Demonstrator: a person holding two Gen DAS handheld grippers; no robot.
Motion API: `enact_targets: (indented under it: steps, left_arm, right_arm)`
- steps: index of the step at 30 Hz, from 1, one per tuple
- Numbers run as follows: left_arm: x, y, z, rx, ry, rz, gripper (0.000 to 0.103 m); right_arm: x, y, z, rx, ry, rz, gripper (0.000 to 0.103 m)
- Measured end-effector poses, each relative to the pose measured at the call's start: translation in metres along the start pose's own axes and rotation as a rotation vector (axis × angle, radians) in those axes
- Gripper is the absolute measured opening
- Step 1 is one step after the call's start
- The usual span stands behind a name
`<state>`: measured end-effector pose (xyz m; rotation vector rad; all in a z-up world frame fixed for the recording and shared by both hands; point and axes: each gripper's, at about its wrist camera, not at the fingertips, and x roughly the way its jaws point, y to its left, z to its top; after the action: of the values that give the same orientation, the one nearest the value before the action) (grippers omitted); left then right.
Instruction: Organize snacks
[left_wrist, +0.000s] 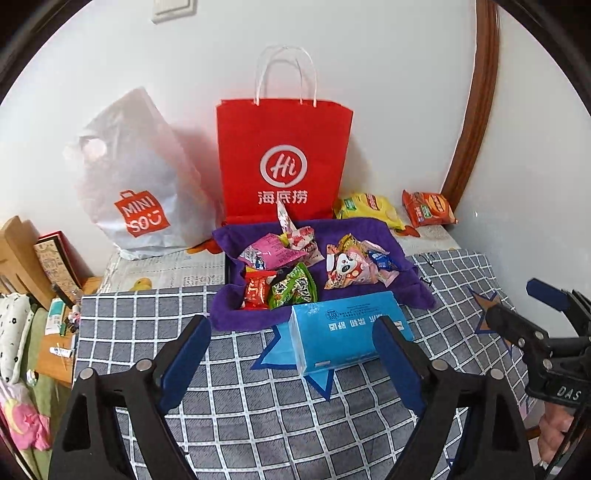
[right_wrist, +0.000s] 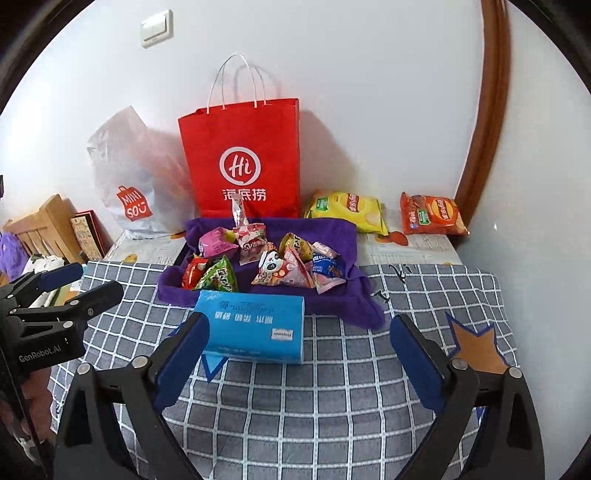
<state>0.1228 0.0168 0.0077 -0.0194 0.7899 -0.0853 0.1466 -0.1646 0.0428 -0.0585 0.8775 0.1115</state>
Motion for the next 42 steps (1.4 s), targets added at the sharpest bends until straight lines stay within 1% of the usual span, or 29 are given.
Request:
enact_targets:
  steps: [4,8,12,17,28,42]
  left_arm:
    - [-0.015,-0.003,-0.004,0.009,-0.027,0.018,0.089]
    - [-0.028,-0.007,-0.007,0.014,-0.05,0.017,0.089]
    - [-0.036,-0.01,-0.01,0.011,-0.069,0.037,0.089]
    - [-0.044,-0.011,-0.011,0.012,-0.079,0.028,0.089]
    - [-0.048,-0.017,-0.012,0.018,-0.082,0.023,0.089]
    - [-0.049,-0.016,-0.013,0.011,-0.079,0.024,0.09]
  right_arm:
    - [-0.015,0.0,-0.007,0.012,-0.027,0.01,0.102]
    - [-0.023,-0.001,-0.013,0.016,-0.033,-0.003,0.102]
    - [-0.027,0.0,-0.017,0.01,-0.035,-0.004,0.102]
    - [-0.034,0.002,-0.018,0.002,-0.046,-0.003,0.102]
    - [-0.044,0.005,-0.019,-0.005,-0.062,-0.002,0.102]
    - [-0.046,0.007,-0.021,-0.001,-0.061,0.003,0.102]
